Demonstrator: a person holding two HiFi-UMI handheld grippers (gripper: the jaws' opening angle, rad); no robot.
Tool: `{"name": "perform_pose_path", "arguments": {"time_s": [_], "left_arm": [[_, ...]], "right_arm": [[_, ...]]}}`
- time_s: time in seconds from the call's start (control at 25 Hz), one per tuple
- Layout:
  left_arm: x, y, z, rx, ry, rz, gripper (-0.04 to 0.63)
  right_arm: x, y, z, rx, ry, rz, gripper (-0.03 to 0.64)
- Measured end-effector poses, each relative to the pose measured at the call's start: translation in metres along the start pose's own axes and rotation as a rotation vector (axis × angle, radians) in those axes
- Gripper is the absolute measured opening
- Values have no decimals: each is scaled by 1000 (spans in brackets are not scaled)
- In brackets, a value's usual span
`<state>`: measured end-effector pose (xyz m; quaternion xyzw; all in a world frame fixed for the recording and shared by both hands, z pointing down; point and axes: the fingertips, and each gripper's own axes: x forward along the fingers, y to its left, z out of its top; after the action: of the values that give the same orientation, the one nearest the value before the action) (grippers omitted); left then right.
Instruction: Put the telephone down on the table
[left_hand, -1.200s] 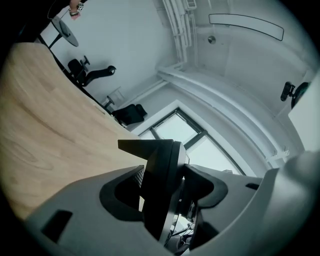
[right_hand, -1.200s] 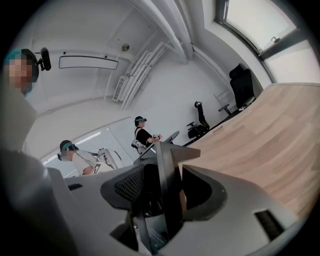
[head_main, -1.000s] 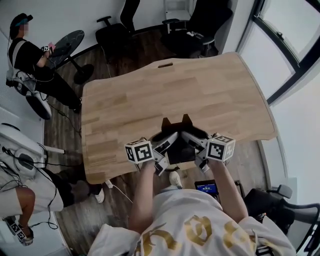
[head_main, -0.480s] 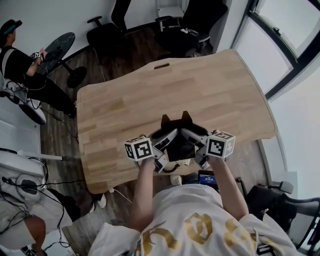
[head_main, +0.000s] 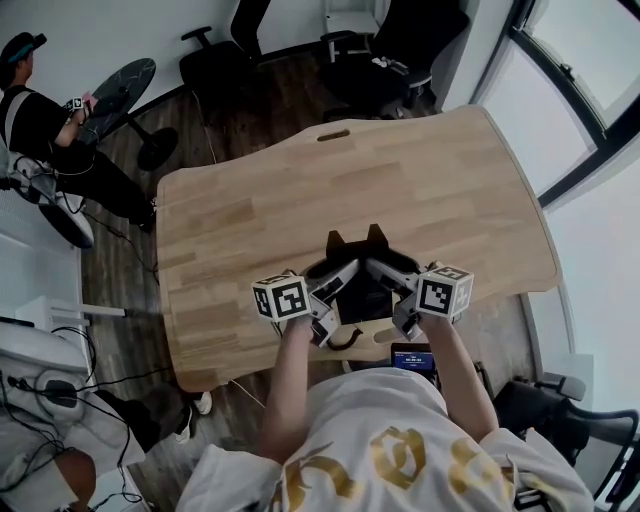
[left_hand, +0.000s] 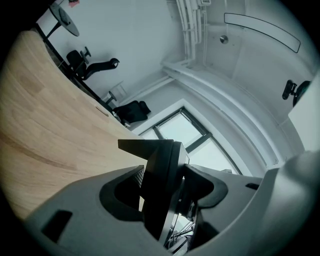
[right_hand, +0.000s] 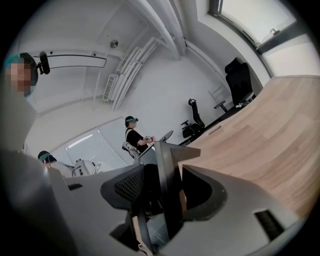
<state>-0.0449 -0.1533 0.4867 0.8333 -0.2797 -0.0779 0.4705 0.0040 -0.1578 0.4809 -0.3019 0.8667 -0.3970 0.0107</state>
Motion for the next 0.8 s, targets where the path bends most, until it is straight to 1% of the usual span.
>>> {"name": "perform_pose_path", "arguments": {"time_s": [0.28, 0.52, 0.8], "left_arm": [[4, 20, 0, -16, 7, 9, 236], [8, 37, -1, -45, 16, 20, 236], [16, 65, -12, -76, 37, 43, 238]], "right_arm": [[13, -15, -6, 21, 22, -5, 215], [25, -30, -14, 48, 50, -5, 214], [35, -53, -28, 92, 87, -14, 215]]}}
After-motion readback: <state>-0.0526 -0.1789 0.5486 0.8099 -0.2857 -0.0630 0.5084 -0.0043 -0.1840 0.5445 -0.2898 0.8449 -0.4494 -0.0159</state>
